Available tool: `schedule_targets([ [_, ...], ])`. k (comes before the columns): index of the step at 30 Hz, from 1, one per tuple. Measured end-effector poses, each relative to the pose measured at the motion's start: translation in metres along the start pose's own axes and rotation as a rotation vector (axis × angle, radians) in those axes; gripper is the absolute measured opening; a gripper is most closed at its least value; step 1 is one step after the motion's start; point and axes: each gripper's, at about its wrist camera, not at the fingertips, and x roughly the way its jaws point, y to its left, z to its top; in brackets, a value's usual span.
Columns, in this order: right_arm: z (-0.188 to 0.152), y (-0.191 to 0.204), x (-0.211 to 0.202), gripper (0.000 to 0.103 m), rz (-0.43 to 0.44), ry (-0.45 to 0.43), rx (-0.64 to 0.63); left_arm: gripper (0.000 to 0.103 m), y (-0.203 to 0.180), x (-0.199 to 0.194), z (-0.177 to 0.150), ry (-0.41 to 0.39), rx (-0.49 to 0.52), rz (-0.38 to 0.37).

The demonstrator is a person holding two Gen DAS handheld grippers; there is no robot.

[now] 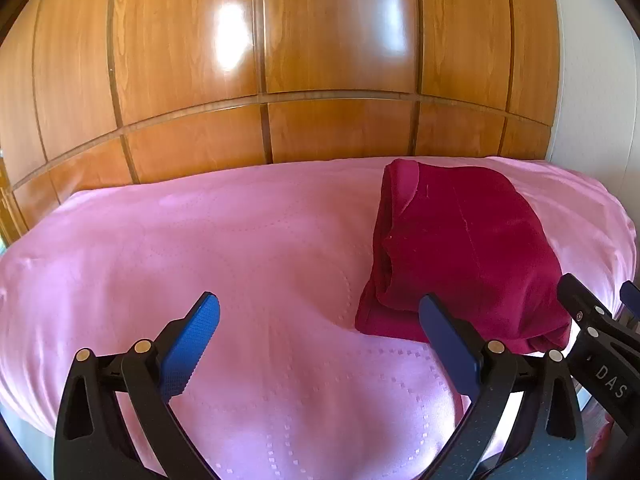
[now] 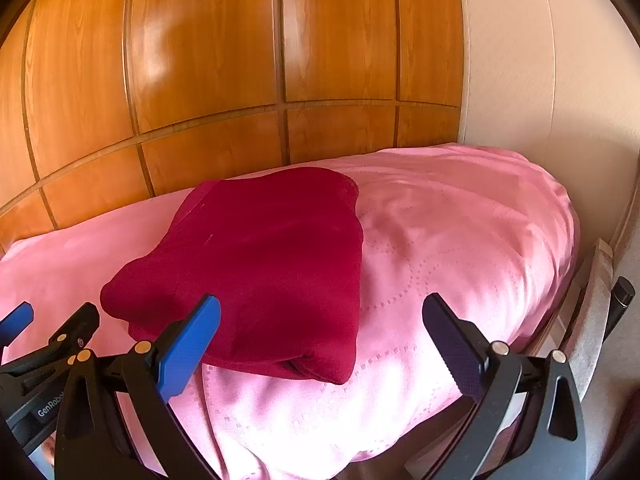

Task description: Fold small clothes

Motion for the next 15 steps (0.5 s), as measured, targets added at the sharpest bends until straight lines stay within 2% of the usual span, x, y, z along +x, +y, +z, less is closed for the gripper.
schedule_targets([
  [15,-0.0035,0.0033,-0.0035,0.101,0.004,-0.001,-0.001,0.099,0.0031,0.0004,-0.0009,0.006,-0.007,-0.005],
])
